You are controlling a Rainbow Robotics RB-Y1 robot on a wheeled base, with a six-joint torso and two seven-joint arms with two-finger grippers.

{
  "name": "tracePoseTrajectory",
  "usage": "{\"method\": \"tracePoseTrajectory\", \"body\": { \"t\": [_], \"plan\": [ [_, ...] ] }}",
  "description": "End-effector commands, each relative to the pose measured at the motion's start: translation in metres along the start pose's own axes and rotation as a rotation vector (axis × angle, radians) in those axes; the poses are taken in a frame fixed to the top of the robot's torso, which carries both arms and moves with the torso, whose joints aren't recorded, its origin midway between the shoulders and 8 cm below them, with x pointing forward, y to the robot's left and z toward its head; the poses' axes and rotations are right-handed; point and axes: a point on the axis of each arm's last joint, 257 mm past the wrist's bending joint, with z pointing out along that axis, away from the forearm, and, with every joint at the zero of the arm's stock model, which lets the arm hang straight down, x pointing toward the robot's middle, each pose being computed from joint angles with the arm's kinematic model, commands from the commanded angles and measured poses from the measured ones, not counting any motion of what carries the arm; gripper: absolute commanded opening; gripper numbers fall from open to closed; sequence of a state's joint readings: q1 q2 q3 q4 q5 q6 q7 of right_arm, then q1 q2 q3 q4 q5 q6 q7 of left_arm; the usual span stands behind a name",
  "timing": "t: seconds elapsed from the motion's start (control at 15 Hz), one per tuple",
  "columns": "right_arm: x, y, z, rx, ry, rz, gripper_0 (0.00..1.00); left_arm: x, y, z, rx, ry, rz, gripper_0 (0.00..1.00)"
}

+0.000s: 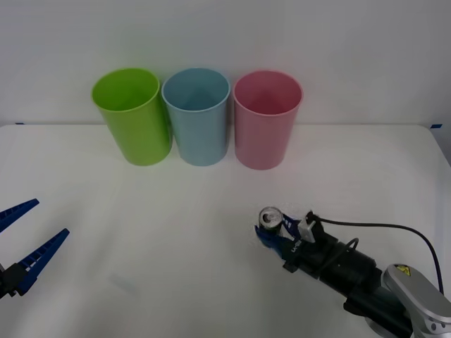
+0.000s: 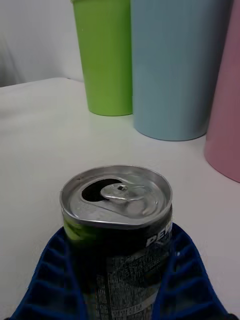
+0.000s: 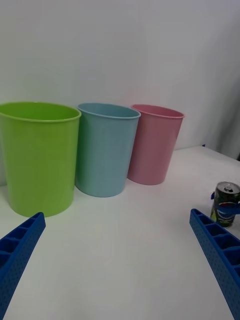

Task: Grasp the object on the table and drop it into the matching bin: aluminum can to the light blue bin, PET bottle to the pink bin.

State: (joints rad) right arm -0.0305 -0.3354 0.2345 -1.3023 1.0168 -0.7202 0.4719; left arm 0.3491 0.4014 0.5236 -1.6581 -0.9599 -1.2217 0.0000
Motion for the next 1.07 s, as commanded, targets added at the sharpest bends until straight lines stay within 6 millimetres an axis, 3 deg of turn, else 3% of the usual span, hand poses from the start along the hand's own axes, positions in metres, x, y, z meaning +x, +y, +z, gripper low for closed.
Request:
{"method": "tracePoseTrajectory", "body": {
  "t": [0.07,0.33,0.6,0.8,1.07],
  "plan": [
    [0.0,-0.001,0.0,0.004,-0.002,0.0,0.0,0.0,0.0,0.0,0.0,0.0,0.0,1.0],
    [-0.009,0.002,0.0,-0.011,-0.027,0.0,0.0,0.0,0.0,0.0,0.0,0.0,0.0,1.0],
    [-0.039,0.002,-0.008,-0.018,-0.075,-0.022,0.0,0.0,0.0,0.0,0.0,0.0,0.0,1.0],
    [-0.068,0.006,-0.017,-0.026,-0.118,-0.02,0.0,0.0,0.0,0.0,0.0,0.0,0.0,1.0],
    [-0.124,0.017,-0.024,-0.062,-0.199,0.054,0.0,0.0,0.0,0.0,0.0,0.0,0.0,1.0]
  ]
}}
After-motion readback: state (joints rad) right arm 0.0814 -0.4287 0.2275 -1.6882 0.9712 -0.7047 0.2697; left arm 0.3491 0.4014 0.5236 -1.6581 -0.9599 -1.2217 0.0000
